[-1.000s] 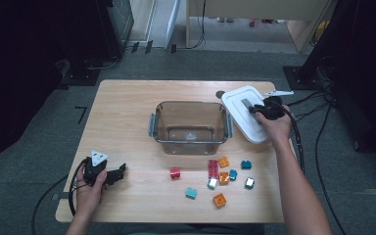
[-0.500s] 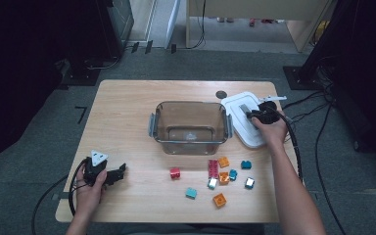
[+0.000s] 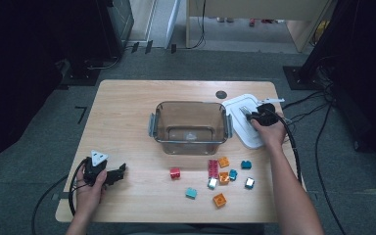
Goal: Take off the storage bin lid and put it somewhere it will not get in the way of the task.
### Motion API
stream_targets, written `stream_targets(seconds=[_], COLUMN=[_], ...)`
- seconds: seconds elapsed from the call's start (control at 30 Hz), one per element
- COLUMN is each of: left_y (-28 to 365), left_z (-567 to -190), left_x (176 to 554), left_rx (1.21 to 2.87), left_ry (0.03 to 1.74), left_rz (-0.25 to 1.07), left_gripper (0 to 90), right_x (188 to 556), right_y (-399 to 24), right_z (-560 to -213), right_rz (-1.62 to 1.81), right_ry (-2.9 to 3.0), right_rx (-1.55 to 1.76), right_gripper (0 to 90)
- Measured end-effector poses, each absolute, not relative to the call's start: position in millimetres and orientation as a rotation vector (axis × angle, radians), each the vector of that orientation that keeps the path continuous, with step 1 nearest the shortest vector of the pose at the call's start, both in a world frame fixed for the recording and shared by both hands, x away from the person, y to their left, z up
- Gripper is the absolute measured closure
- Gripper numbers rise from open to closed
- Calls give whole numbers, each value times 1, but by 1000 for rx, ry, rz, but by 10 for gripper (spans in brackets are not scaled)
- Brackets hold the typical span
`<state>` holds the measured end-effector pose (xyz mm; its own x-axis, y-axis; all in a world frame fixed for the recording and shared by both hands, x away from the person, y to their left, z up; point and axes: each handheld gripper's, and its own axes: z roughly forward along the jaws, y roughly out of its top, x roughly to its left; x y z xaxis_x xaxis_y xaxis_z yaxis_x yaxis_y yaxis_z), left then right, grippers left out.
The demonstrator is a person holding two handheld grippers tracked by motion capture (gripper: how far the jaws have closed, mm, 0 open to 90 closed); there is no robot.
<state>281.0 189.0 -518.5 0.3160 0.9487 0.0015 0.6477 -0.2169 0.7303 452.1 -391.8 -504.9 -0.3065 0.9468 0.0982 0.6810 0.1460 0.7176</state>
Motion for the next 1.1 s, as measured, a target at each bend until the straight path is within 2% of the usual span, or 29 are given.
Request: stream_targets(seconds=[0.17, 0.2, 0.37, 0.5, 0.57, 0.77, 0.87, 1.1], left_y=[189, 189, 189, 189, 189, 189, 189, 189], left_z=[-519, -519, -518, -519, -519, -518, -518, -519], left_x=[281, 281, 281, 281, 281, 281, 281, 281], left_rx=[1954, 1954, 1954, 1954, 1954, 1955, 1955, 1954], left_ry=[1407, 1408, 1407, 1408, 1407, 1407, 1407, 1408], left_rz=[613, 613, 612, 612, 613, 612, 613, 612], left_gripper=[127, 128, 128, 128, 128, 127, 127, 127], right_x=[451, 450, 448, 445, 442, 427, 420, 398], right_y=[-394, -394, -397, -399, -402, -412, -415, -416], right_z=[-507, -507, -503, -499, -496, -488, -489, -488], right_rz=[997, 1002, 1030, 1048, 1078, 1115, 1084, 1072], right_ry=[2031, 2026, 1990, 2017, 2030, 1967, 1945, 1998], right_rx=[1571, 1576, 1584, 1568, 1554, 1534, 1553, 1531], right_gripper=[675, 650, 351, 225, 203, 223, 159, 154])
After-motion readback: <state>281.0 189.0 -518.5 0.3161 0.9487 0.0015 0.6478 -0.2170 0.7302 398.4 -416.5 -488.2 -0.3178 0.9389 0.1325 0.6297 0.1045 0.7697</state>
